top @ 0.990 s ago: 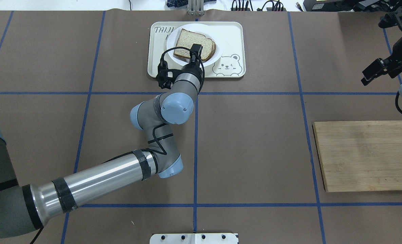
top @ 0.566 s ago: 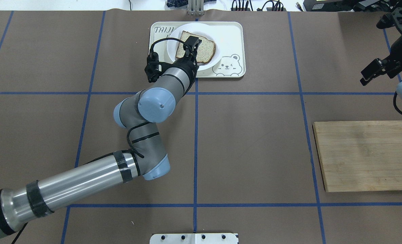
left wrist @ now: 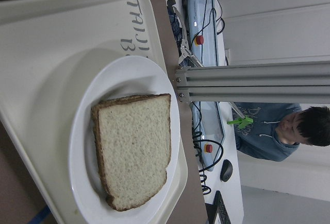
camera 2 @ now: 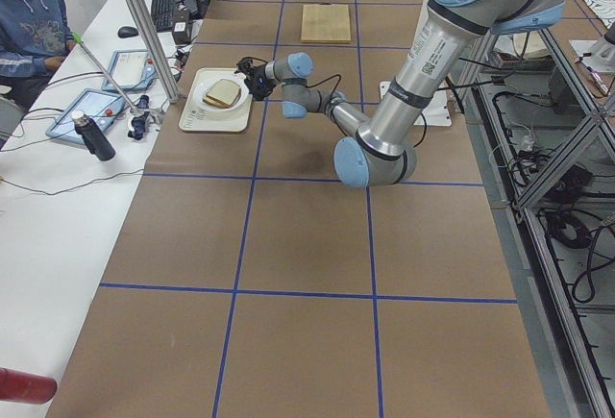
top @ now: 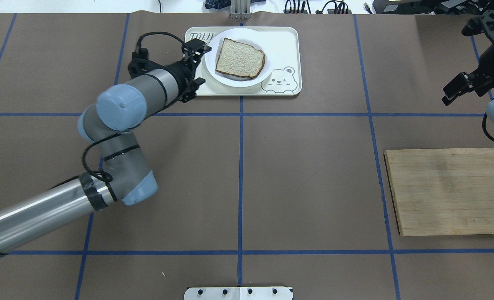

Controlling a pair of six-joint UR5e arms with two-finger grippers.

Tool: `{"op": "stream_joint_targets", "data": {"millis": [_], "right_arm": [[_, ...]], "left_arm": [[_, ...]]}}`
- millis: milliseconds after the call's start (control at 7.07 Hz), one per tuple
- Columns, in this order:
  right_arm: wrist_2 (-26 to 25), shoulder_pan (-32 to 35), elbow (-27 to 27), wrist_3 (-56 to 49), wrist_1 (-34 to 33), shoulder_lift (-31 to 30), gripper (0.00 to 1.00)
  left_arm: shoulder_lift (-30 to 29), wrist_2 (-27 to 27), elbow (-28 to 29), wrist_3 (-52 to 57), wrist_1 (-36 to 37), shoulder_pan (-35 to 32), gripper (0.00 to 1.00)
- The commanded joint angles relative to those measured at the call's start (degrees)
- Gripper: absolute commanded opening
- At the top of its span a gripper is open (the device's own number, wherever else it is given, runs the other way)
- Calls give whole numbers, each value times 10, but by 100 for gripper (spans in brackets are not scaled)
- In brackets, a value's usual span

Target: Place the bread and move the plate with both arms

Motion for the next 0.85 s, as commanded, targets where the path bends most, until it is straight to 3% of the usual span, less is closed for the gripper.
{"op": "stream_joint_targets", "data": {"millis": [0,283,424,707], "right_arm": [[-1,0,0,1,3,0,100],[-3,0,0,5,4,-4,100],[-4,0,-7,7,4,-4,100],[1,-5,-8,25,5,3,100]], "left_arm": [[93,-114,-64,91,-6,-63,94],[162,-132,-90,234,-8,-108,93],[202,-176,-90,331,-8,-168,94],[248,-355,-74,617,14,-301,94]]}}
